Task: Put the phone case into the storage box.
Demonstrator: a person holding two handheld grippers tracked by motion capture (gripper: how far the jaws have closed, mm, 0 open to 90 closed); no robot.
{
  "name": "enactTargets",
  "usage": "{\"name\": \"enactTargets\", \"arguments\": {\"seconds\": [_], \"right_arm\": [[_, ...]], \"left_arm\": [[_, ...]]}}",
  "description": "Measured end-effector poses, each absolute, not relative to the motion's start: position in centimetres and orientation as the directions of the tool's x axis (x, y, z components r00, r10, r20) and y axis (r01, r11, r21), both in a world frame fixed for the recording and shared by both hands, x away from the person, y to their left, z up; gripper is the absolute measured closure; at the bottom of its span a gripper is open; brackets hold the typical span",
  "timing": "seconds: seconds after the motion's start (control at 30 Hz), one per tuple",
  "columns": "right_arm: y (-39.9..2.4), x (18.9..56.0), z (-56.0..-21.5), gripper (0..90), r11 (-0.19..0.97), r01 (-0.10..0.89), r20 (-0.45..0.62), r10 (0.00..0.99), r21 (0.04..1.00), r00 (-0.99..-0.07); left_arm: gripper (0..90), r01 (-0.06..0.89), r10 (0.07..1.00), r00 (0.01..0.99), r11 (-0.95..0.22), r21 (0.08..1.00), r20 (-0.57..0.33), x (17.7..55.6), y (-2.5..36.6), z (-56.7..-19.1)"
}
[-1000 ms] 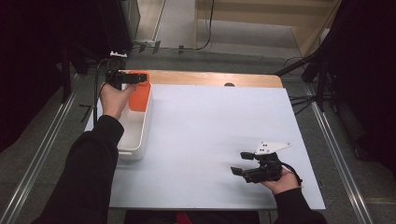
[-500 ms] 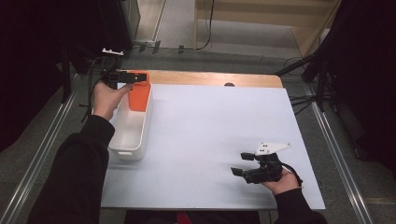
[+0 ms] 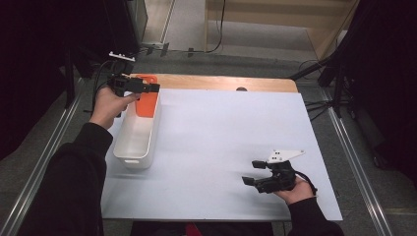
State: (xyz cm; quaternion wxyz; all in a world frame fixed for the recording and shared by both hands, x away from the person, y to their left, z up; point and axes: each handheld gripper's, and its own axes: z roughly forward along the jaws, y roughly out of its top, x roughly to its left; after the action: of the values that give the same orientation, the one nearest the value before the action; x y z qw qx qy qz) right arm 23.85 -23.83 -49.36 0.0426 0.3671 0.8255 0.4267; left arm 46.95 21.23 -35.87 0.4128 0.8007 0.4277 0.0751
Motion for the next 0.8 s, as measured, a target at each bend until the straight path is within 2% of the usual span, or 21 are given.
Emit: {"name": "enactTargets", "arguments": {"seconds": [0.3,0.8], "right_arm": [[-23.9,23.7,-49.3,23.6,0.367,0.57,0.242,0.643,0.735,-0.726],[-23.9,23.6,-49.4,23.6,0.369,0.573,0.24,0.648,0.732,-0.723]], "left_arm": [[11.7,0.594,0.703,0.681,-0.365,0.717,-0.205,46.2,20.1,-35.8],[11.7,0.549,0.651,0.736,-0.416,0.725,-0.184,45.1,18.2,-36.7]]}}
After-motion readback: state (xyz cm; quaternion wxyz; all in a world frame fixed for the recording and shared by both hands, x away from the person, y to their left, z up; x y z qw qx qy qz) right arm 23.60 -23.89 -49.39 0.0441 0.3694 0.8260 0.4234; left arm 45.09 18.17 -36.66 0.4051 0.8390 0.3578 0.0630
